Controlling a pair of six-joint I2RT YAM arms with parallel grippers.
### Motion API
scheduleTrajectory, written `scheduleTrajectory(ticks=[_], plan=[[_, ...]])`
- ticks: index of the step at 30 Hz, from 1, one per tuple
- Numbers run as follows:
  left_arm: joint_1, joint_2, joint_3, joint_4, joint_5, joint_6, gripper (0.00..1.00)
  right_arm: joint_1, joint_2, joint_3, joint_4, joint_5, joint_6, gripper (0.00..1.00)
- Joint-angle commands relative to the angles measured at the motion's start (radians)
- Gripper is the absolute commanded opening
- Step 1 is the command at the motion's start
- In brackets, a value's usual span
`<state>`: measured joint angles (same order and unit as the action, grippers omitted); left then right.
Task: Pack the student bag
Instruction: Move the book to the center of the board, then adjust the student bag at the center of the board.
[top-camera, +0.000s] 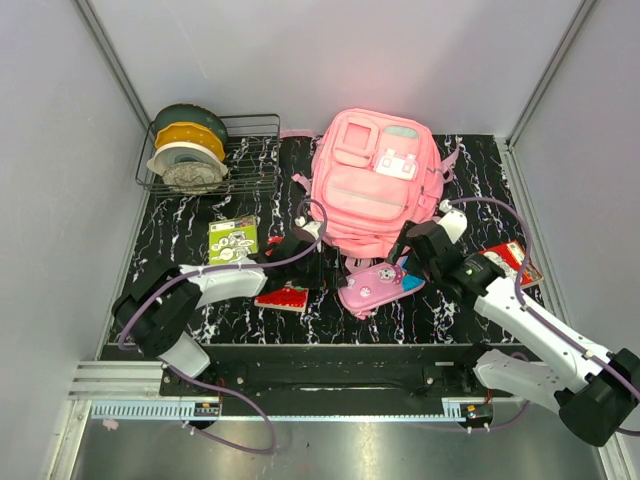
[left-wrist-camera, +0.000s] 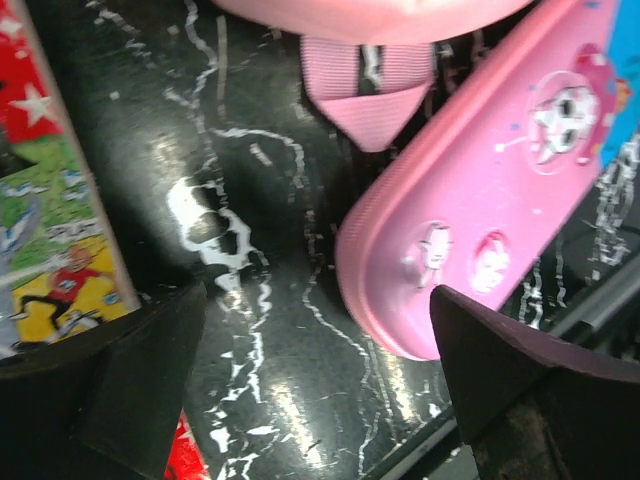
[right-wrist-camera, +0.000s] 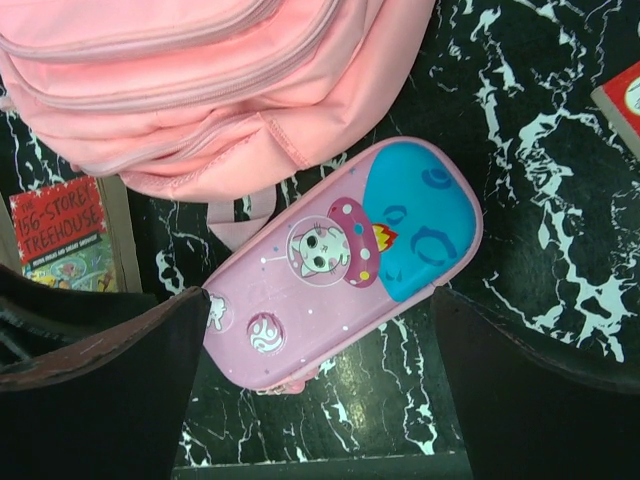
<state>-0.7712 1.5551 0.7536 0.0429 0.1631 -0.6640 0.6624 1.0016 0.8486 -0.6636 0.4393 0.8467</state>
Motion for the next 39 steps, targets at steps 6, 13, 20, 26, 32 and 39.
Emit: scheduleTrajectory(ticks=[6, 13, 20, 26, 32, 39], plan=[[0.023, -0.009, 0.030, -0.150, -0.257, 0.023, 0.99, -0.004, 0.060, 0.003, 0.038, -0.086, -0.009, 1.00], [0.052, -0.205, -0.080, -0.086, -0.240, 0.046, 0.99, -0.004, 0.141, 0.001, 0.197, -0.246, 0.015, 1.00], [0.052, -0.406, -0.036, -0.127, -0.240, 0.087, 0.99, -0.058, 0.270, 0.116, 0.225, -0.154, 0.034, 1.00], [0.052, -0.469, -0.025, -0.153, -0.232, 0.099, 0.99, -0.300, 0.322, 0.116, 0.341, -0.320, 0.003, 0.93], [0.053, -0.501, -0.040, -0.152, -0.220, 0.090, 0.99, -0.354, 0.443, 0.133, 0.418, -0.424, -0.026, 0.90], [0.053, -0.510, -0.048, -0.147, -0.186, 0.083, 0.99, -0.383, 0.594, 0.161, 0.521, -0.473, -0.032, 0.74]])
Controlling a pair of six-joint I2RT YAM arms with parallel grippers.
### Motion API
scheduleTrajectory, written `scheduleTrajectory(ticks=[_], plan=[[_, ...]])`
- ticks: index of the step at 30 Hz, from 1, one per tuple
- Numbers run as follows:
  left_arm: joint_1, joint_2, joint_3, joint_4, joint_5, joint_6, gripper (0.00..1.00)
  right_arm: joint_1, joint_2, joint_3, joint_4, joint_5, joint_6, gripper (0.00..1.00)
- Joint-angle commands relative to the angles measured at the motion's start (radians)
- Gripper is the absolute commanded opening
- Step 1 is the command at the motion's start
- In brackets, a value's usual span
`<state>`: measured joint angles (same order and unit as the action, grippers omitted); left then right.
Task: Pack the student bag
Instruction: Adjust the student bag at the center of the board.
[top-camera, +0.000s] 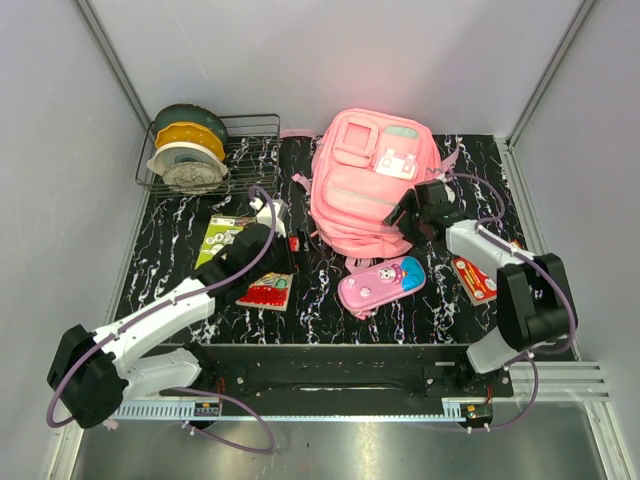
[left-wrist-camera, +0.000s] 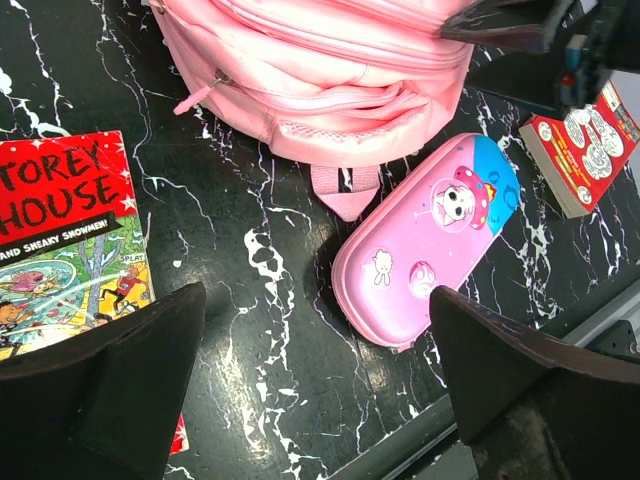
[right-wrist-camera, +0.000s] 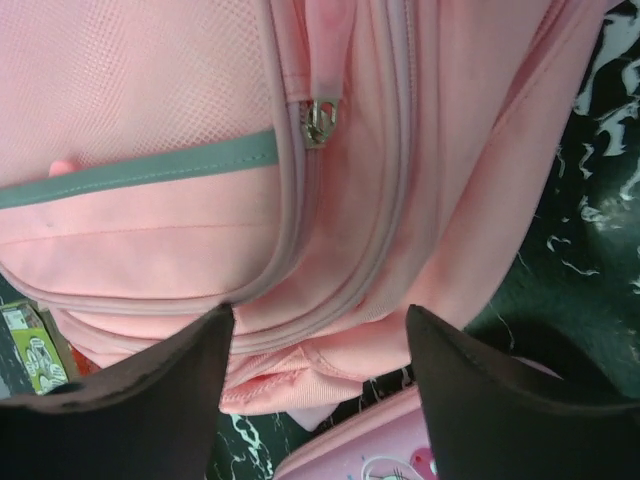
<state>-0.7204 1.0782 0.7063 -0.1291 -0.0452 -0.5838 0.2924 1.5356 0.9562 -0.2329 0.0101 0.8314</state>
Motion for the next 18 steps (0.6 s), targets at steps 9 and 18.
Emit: scheduleTrajectory(ticks=[9, 18], plan=[[0.001, -0.031, -0.005, 0.029, -0.004, 0.015, 0.99, -0.015, 0.049, 0.018, 0.136, -0.022, -0.025, 0.10], [0.078, 0.228, 0.284, -0.013, -0.015, 0.142, 0.99, -0.125, -0.061, -0.082, 0.115, 0.055, -0.109, 0.00]])
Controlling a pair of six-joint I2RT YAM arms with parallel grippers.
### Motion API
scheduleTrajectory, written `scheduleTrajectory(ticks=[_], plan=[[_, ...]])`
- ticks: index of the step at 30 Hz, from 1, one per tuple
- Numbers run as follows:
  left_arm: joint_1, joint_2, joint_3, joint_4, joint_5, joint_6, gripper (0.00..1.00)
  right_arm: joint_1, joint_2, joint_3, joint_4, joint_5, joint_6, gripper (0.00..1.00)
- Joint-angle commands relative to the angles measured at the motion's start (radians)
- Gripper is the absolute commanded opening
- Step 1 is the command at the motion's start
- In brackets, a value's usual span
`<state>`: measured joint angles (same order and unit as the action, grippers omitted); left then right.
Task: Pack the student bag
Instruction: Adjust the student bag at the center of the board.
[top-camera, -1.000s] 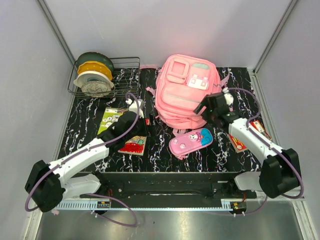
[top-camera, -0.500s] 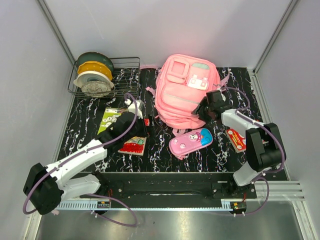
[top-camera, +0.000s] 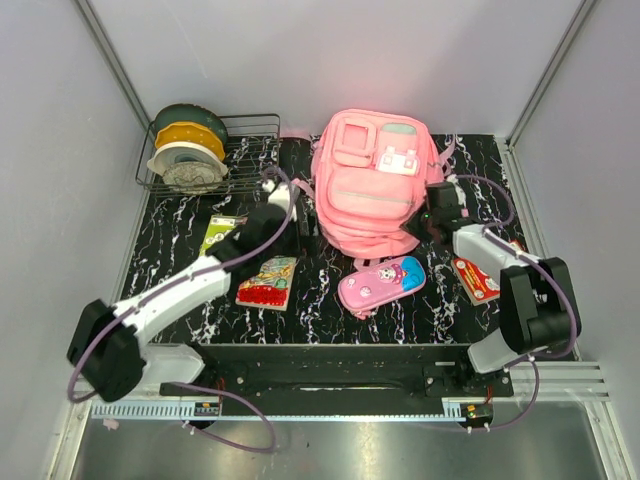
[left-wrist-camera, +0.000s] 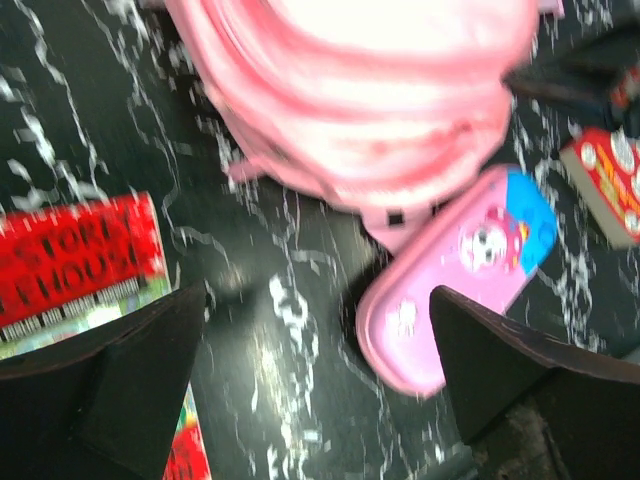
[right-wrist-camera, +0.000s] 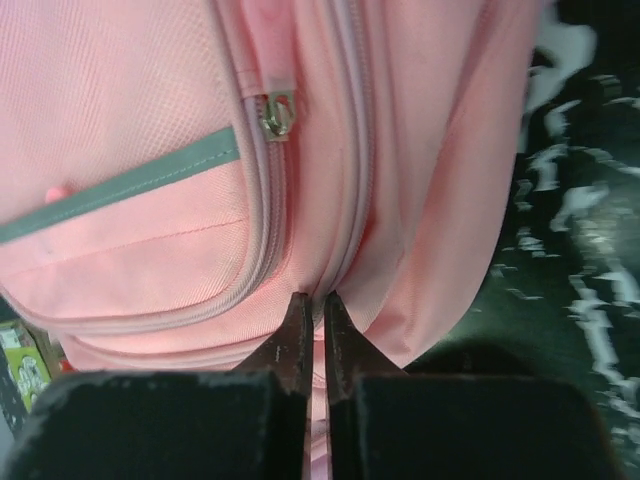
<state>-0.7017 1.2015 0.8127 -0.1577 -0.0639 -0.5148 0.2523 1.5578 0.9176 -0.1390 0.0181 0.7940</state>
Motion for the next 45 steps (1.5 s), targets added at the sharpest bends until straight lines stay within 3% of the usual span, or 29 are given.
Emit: scheduleTrajectory(ticks=[1, 5, 10, 12, 13, 14, 17, 21, 25, 29, 33, 37, 42, 45], plan=[[0.071, 0.134, 0.206, 0.018, 0.010, 0.081, 0.99, -0.102, -0.087, -0.043, 0.019, 0.028, -0.103, 0.00], [0.094, 0.315, 0.359, 0.034, 0.058, 0.130, 0.99, -0.192, -0.087, -0.013, -0.007, -0.058, -0.176, 0.01], [0.094, 0.455, 0.450, 0.059, 0.203, 0.105, 0.99, -0.220, -0.044, 0.076, -0.097, -0.084, -0.242, 0.03], [0.088, 0.487, 0.442, 0.093, 0.229, 0.091, 0.99, -0.228, -0.045, 0.107, -0.131, -0.121, -0.246, 0.29], [0.087, 0.497, 0.438, 0.116, 0.237, 0.091, 0.99, -0.226, -0.059, 0.090, -0.134, -0.145, -0.233, 0.56], [0.088, 0.516, 0.440, 0.118, 0.237, 0.091, 0.99, -0.228, -0.109, 0.070, -0.116, -0.208, -0.222, 0.76], [0.088, 0.559, 0.441, 0.135, 0.240, 0.091, 0.99, -0.222, -0.256, -0.011, -0.067, -0.253, -0.159, 0.88], [0.088, 0.602, 0.444, 0.187, 0.234, 0.072, 0.99, -0.174, -0.393, -0.098, -0.065, -0.270, -0.058, 0.84], [0.099, 0.633, 0.462, 0.210, 0.240, 0.036, 0.96, -0.027, -0.502, -0.186, -0.067, -0.184, 0.019, 0.78], [0.094, 0.583, 0.410, 0.196, 0.260, -0.010, 0.93, -0.015, -0.541, -0.244, -0.068, -0.101, 0.053, 0.77], [0.061, 0.449, 0.206, 0.286, 0.227, -0.004, 0.94, -0.015, -0.472, -0.209, -0.062, -0.082, 0.011, 0.78], [0.001, 0.345, 0.117, 0.323, 0.225, 0.090, 0.95, -0.015, -0.317, -0.096, -0.060, -0.093, -0.015, 0.78], [-0.033, 0.333, 0.094, 0.346, 0.294, 0.145, 0.95, -0.021, -0.211, 0.016, -0.114, -0.023, 0.004, 0.88], [-0.048, 0.352, 0.118, 0.343, 0.289, 0.177, 0.96, -0.030, -0.177, 0.036, -0.114, 0.037, 0.039, 0.88]])
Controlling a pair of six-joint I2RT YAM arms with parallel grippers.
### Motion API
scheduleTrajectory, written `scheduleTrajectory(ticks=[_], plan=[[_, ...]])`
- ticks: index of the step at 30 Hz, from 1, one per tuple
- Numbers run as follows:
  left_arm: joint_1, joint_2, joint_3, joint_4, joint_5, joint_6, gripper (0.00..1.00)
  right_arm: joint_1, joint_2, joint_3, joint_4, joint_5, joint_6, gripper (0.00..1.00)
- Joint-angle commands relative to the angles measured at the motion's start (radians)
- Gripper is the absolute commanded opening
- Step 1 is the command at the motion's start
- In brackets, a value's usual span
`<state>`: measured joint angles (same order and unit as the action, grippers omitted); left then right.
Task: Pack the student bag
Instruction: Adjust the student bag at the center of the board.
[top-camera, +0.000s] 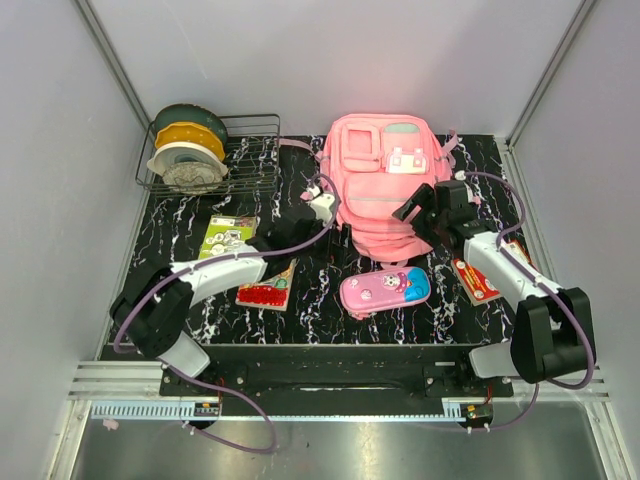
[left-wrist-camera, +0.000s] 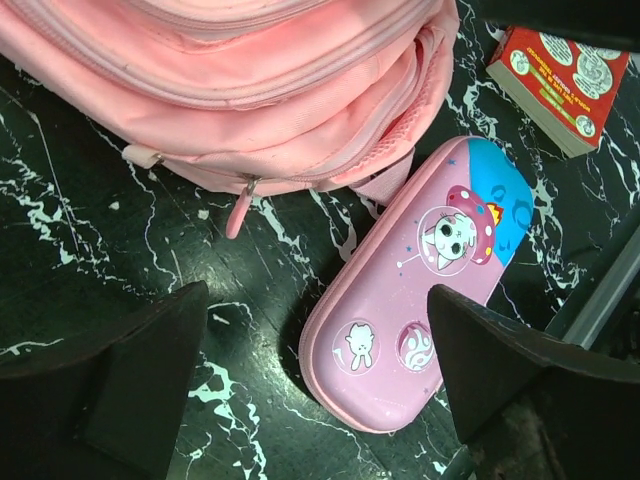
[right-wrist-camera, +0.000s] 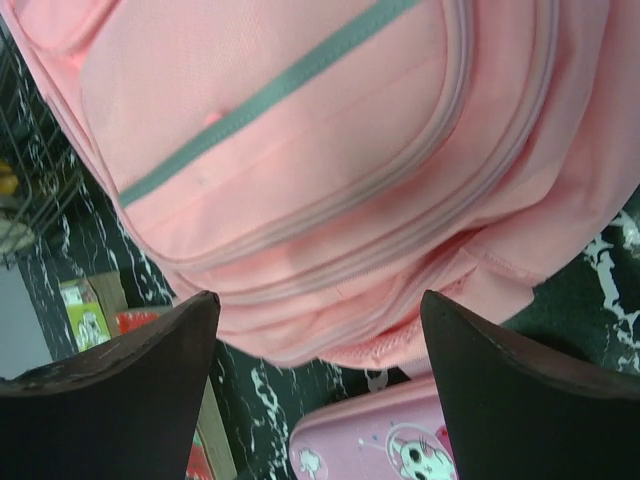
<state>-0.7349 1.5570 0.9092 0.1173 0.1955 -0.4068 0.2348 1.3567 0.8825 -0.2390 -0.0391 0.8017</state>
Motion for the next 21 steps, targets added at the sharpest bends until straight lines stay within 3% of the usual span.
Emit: scheduleTrajectory(ticks=[1, 11, 21], plan=[[-0.021, 0.024, 0.033, 0.062, 0.033, 0.077, 0.96, -0.021, 0.047, 0.078, -0.020, 0.078, 0.039, 0.88], [-0.041, 0.185, 0.161, -0.041, -0.042, 0.137, 0.94, -0.023, 0.064, 0.029, -0.017, 0.071, 0.133, 0.83], [-0.046, 0.301, 0.257, -0.061, -0.113, 0.181, 0.85, -0.025, 0.190, 0.064, 0.069, 0.084, 0.100, 0.66]])
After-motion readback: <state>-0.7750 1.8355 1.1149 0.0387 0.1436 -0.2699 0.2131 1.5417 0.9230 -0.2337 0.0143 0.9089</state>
